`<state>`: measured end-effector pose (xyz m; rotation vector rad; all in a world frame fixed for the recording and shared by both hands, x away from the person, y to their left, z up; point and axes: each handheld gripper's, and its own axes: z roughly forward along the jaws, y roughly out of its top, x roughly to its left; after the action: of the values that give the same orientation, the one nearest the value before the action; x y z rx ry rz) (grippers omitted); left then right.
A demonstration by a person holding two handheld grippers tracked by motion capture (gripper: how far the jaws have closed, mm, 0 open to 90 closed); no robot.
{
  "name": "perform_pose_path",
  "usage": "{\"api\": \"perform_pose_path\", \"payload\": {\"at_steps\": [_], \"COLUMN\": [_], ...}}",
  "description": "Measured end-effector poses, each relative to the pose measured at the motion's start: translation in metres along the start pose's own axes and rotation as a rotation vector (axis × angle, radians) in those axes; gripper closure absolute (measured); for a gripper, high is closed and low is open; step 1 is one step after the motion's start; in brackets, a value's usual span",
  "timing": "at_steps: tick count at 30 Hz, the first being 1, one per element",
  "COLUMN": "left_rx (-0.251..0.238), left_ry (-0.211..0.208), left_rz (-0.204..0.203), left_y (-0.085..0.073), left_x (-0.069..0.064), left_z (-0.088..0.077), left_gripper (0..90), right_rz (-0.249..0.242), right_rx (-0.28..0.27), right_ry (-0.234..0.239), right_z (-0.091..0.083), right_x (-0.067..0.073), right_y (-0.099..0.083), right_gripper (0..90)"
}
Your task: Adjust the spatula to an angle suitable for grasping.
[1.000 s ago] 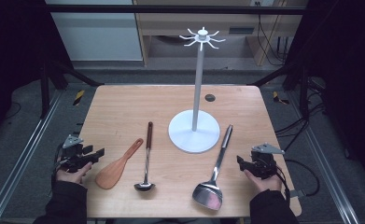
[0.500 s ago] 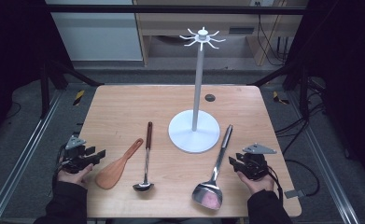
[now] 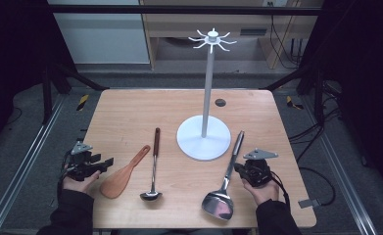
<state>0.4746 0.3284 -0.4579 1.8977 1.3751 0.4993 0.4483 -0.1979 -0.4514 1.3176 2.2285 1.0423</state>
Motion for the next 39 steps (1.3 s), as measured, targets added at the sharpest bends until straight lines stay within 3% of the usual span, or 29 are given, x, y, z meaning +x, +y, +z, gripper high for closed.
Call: {"api": "perform_pose_path", "payload": {"at_steps": [8, 21, 27, 34, 39], "left_rx": [0.011, 0.033, 0.034, 0.037, 0.037], "left_ry": [-0.002, 0.003, 0.008, 0.012, 0.012], "left_rz": [0.0, 0.012, 0.02, 0.015, 0.014], "left_y": [0.0, -0.001, -0.001, -0.002, -0.002], "left_x": [0.001, 0.001, 0.001, 0.002, 0.002], "left_z": [0.001, 0.004, 0.004, 0.004, 0.003], "left_gripper": [39.1, 42.0, 42.9, 42.8, 42.7], "right_rz": [-0.035, -0.048, -0.07, -0.078, -0.059], "right_rx": [0.045, 0.152, 0.196, 0.205, 0.214], "right_ry": [0.058, 0.075, 0.086, 0.081, 0.068], "right_z": [0.017, 0.034, 0.04, 0.04, 0.036], "right_x": [0.02, 0.032, 0.035, 0.034, 0.029], "right_y": [0.005, -0.003, -0.006, -0.007, -0.009], "right_gripper": [90.0, 90.0, 90.0, 90.0, 90.0]}}
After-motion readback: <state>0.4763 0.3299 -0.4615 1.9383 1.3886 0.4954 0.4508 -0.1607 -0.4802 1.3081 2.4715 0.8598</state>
